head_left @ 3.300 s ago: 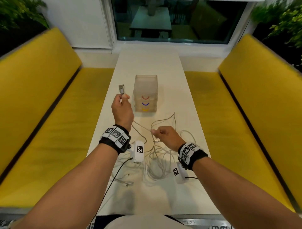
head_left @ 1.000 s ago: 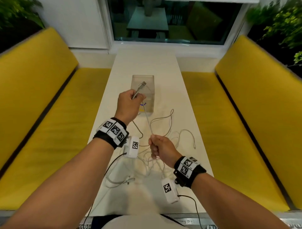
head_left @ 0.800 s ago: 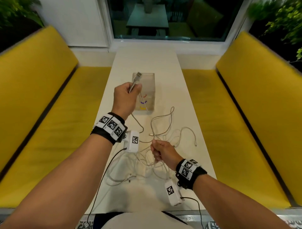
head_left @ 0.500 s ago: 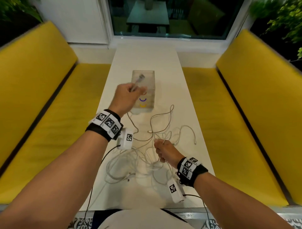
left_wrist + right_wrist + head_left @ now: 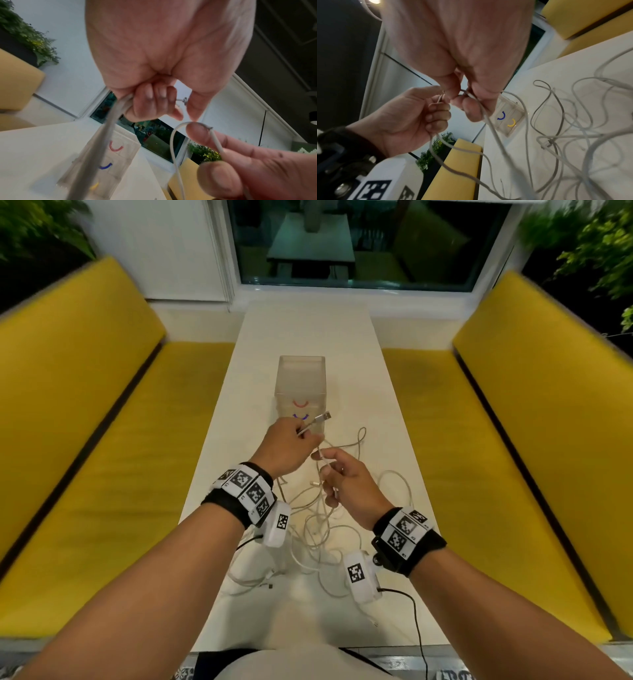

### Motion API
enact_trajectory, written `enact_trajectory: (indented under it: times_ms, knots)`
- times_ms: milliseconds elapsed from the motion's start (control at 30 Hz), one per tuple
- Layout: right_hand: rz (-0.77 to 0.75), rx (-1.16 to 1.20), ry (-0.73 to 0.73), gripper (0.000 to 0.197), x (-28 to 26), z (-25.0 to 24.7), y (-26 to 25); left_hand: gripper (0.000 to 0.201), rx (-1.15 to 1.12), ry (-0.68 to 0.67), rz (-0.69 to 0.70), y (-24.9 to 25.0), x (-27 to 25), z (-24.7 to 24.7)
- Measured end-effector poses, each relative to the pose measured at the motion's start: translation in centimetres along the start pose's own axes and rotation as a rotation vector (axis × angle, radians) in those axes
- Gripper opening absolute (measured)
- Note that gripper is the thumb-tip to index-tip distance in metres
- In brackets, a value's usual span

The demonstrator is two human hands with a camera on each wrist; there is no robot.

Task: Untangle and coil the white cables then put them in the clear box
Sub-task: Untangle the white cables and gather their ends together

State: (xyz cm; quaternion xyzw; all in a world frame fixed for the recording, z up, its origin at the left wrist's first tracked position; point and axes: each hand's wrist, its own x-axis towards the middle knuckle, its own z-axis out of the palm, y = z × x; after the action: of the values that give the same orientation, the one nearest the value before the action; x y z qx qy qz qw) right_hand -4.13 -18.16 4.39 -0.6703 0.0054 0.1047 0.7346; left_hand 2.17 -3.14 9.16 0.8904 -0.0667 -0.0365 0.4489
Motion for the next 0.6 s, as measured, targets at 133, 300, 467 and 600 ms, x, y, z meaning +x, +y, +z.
enact_trajectory:
  times_ms: [133, 300, 467, 600]
  knots:
    - [0.014, 0.046, -0.037, 0.043, 0.1, -0.5, 0.0, 0.057, -0.009, -0.057, -0.066, -0.4, -0.3, 0.5]
    - [0.000, 0.094, -0.066, 0.040, -0.3, -0.4, 0.0, 0.049, -0.050, -0.030, -0.041, -0.3, -0.2, 0.6]
    - [-0.054, 0.009, 0.084, 0.013, 0.1, -1.5, 0.1, 0.036, -0.094, 0.135, -0.019, -0.9, 0.9, 0.1]
    - [-0.082, -0.203, 0.134, 0.010, 1.4, -3.2, -0.6, 0.045, -0.201, 0.177, 0.041, -0.2, 0.8, -0.1]
